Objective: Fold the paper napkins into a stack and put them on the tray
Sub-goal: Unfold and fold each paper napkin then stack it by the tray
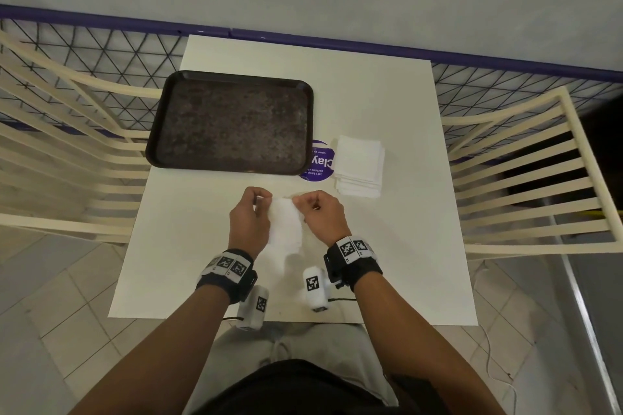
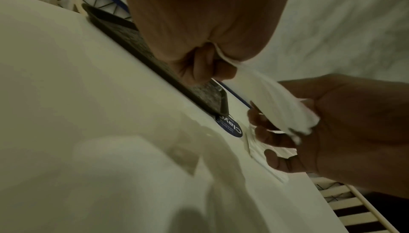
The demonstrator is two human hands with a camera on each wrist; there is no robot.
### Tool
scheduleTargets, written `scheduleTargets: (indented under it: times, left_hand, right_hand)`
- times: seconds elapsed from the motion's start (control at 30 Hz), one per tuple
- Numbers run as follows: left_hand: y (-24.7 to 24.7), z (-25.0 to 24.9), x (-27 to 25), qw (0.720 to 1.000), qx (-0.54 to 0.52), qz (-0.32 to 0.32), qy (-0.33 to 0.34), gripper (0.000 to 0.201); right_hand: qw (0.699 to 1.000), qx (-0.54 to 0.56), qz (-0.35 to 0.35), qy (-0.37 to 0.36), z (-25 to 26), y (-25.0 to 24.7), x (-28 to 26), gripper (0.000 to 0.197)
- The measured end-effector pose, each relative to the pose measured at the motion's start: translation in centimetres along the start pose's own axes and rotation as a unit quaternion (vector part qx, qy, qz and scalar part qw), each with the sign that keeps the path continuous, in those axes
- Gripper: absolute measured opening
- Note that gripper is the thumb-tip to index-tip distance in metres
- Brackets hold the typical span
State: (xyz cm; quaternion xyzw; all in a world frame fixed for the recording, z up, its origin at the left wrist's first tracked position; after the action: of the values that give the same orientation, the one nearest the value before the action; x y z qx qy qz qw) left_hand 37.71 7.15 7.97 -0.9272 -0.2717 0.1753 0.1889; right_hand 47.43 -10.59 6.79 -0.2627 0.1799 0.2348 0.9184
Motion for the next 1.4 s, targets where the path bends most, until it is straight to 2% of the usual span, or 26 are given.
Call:
scheduleTargets:
  times: [0.07, 0.17, 0.23, 0.33, 0.53, 0.67, 0.77, 0.83, 0.97, 1.0, 1.07, 1.13, 1.2, 1.3, 1.4]
  left_hand:
    - [0.3, -0.9, 0.2, 1.000, -0.002, -0.011, 0.007, 0.010]
    - [0.8, -1.9, 0.5, 0.999, -0.022, -0.022, 0.012, 0.009]
    - [1.6, -2.1, 0.7, 0.999, -0.032, -0.010, -0.001, 0.013]
    - [3.5, -1.1, 0.6, 0.997, -0.034, 0.058, -0.049, 0.019]
    - [6.2, 2.6, -1.3, 0.981, 0.009, 0.171, -0.091, 0.015]
    - [6.5, 4.2, -1.8, 0.975, 0.033, 0.182, -0.125, 0.016]
    - [6.6, 4.3, -1.6, 0.974, 0.044, 0.179, -0.136, 0.016]
    - [6.9, 4.3, -1.1, 0.972, 0.050, 0.179, -0.143, 0.015]
    - [7.7, 3.0, 0.4, 0.973, 0.060, 0.170, -0.146, 0.015]
    - [8.0, 2.5, 1.1, 0.974, 0.061, 0.164, -0.144, 0.015]
    - [8.7, 1.1, 2.7, 0.977, 0.064, 0.151, -0.135, 0.016]
    - [9.6, -0.4, 4.5, 0.980, 0.062, 0.139, -0.125, 0.021]
    - [10.9, -2.0, 6.3, 0.982, 0.068, 0.132, -0.118, 0.037]
    - [13.2, -4.9, 8.4, 0.978, 0.106, 0.146, -0.105, 0.053]
    - [15.8, -5.0, 9.6, 0.967, 0.088, 0.178, -0.156, 0.048]
  right_hand:
    - [0.999, -0.042, 0.029, 0.012, -0.3, 0.3, 0.1, 0.026]
    - [0.995, -0.094, 0.043, -0.013, 0.6, -0.8, 0.2, 0.021]
    - [0.996, -0.088, 0.017, -0.018, 1.3, -2.9, 0.7, 0.016]
    - [0.997, -0.071, -0.037, -0.016, 2.1, -7.4, 2.8, 0.013]
    - [0.986, -0.120, -0.114, 0.027, 1.5, -15.5, 8.1, 0.028]
    - [0.978, -0.153, -0.126, 0.065, -0.8, -17.7, 10.5, 0.027]
    - [0.976, -0.123, -0.142, 0.107, -3.0, -18.4, 11.4, 0.029]
    - [0.975, -0.089, -0.144, 0.144, -4.4, -18.4, 11.7, 0.048]
    - [0.969, -0.032, -0.081, 0.230, -7.0, -16.3, 12.2, 0.111]
    - [0.967, -0.033, -0.064, 0.246, -7.9, -15.6, 12.6, 0.123]
    - [0.961, -0.068, -0.036, 0.265, -9.2, -14.8, 13.1, 0.131]
    - [0.960, -0.108, -0.013, 0.256, -8.7, -14.1, 12.9, 0.122]
    - [0.961, -0.139, -0.001, 0.239, -7.9, -13.6, 12.9, 0.102]
    - [0.960, -0.147, 0.006, 0.237, -7.7, -13.2, 12.7, 0.101]
    - [0.964, -0.116, -0.001, 0.238, -7.8, -13.4, 12.3, 0.093]
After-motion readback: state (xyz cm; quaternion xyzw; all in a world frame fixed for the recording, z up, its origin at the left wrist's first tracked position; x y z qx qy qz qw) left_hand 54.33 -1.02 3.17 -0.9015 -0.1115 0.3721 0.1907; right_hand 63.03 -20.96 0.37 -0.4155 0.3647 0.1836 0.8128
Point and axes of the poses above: each hand's wrist, its own x-axis towards the middle knuckle, its own y-axis out of the palm, z = x × y, the point moved 10 cm from there along x, towards the middle knuckle, and after that the axes turned 4 degrees about z, right-handed, at the moved point
